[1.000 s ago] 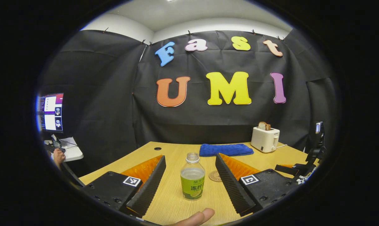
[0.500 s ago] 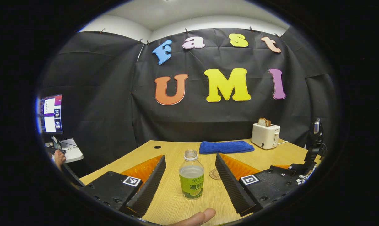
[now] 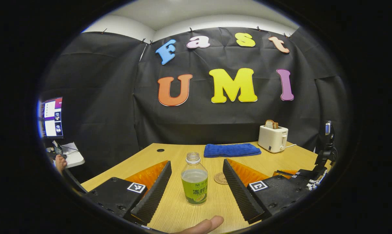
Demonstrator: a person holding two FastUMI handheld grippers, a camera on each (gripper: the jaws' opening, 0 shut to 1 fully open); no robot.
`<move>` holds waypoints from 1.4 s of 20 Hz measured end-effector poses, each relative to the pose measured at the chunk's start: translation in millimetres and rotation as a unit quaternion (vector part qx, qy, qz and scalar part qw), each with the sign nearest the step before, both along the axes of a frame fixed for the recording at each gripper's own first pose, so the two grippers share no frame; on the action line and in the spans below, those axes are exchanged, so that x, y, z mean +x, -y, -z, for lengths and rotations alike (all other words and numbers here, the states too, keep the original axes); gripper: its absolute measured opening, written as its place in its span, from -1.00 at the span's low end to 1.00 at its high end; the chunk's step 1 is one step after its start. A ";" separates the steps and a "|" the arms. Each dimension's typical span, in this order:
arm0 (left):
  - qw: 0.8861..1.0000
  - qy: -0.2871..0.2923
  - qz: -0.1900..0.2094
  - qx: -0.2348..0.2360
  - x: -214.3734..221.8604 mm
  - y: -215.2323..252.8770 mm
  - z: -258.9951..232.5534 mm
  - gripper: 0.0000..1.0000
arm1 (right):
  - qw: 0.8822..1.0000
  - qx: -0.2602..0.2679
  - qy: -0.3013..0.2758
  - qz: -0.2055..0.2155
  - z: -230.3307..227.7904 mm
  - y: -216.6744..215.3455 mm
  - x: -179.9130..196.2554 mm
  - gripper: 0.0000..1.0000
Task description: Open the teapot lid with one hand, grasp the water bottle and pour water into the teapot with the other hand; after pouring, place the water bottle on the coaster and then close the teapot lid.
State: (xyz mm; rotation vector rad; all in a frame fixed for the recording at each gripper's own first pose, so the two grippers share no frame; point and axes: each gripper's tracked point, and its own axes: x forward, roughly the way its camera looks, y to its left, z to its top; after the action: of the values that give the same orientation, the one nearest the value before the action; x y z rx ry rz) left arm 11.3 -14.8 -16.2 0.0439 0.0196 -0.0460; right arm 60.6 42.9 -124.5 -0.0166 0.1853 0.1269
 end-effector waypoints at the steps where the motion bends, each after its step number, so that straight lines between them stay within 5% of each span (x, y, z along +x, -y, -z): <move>1: 1.000 0.000 0.000 0.000 -0.4 0.1 0.1 0.98 | 1.000 -0.003 0.002 -0.001 -1.4 -0.9 -0.8 -0.99; 17: 0.998 -0.037 0.047 0.014 1.3 13.2 19.5 0.98 | 0.997 0.027 0.064 -0.025 -89.3 3.6 -55.2 -1.00; 20: 0.998 -0.047 0.027 0.026 8.5 1.9 28.0 0.99 | 0.995 0.028 0.090 -0.028 -110.7 6.5 -66.6 -1.00; 28: 0.998 -0.040 0.039 -0.040 47.4 -6.9 53.6 0.99 | 0.996 0.019 0.090 -0.023 -108.2 9.4 -64.9 -1.00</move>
State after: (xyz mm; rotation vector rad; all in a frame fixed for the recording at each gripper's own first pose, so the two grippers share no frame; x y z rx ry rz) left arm 58.7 -7.9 -69.9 -0.0369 0.0963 -0.1256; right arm -4.3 33.5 -16.3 0.0063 0.0030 0.1740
